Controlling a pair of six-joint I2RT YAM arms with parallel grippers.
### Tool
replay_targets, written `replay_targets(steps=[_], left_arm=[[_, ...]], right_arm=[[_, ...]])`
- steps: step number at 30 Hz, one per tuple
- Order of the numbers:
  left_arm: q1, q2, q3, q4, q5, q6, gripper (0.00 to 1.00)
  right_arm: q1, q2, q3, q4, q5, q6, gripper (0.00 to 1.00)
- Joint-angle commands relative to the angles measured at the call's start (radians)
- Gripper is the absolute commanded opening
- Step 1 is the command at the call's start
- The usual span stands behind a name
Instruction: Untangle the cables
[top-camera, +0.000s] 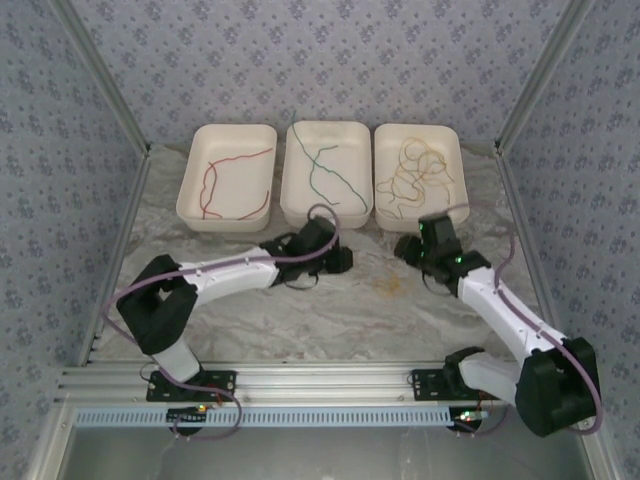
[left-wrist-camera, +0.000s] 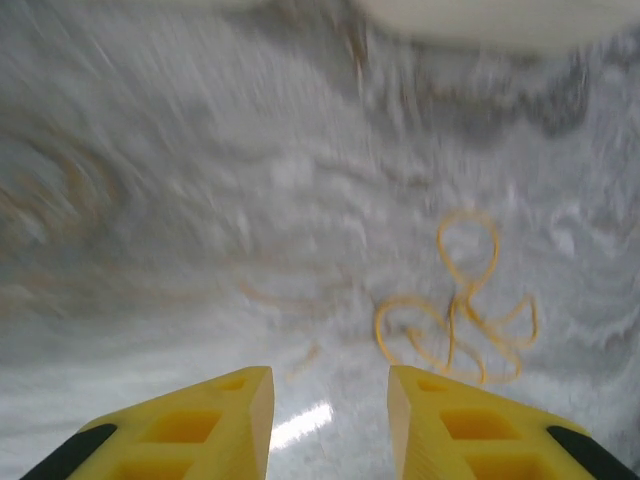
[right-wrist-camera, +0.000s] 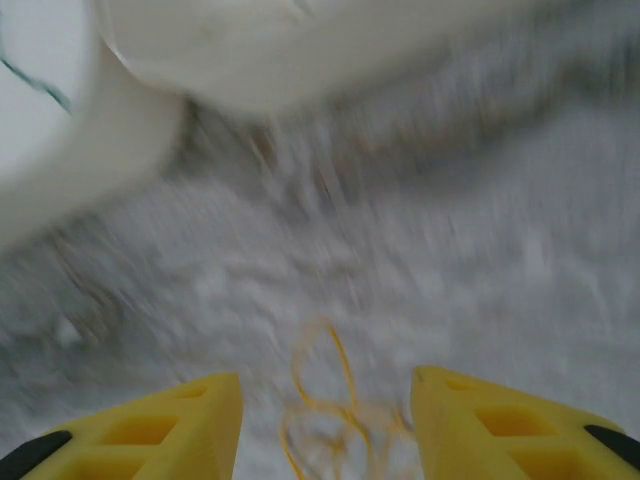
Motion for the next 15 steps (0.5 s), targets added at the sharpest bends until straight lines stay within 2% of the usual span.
replay_targets(steps=[1,4,7,10,15], left_arm=[[-0.091,0.03,-0.074,0.299,-0.007,-0.121,0.36],[-0.134,0.083,-0.1,0.388,-0.021,-0.154,0.35],[-0.153,0.075,-0.11,0.399,-0.046,-0.143,0.35],[-0.157,0.034,-0.122,0.379,-0.075,-0.121,0.35],[-0.157,-0.026,-0.143,0.347,-0.1,-0.086,0.35]], right_arm=[[0.046,-0.071,-0.092,0.01,-0.061,0.339,0.5],[0.051,-0.134,-0.167,0.076,-0.101,0.511,0.52],[0.04,-0.202,-0.21,0.085,-0.095,0.656,0.56],[0.018,-0.231,-0.226,0.048,-0.096,0.721,0.57],[-0.073,-0.155,-0.273,0.193,-0.189,0.774,0.55]])
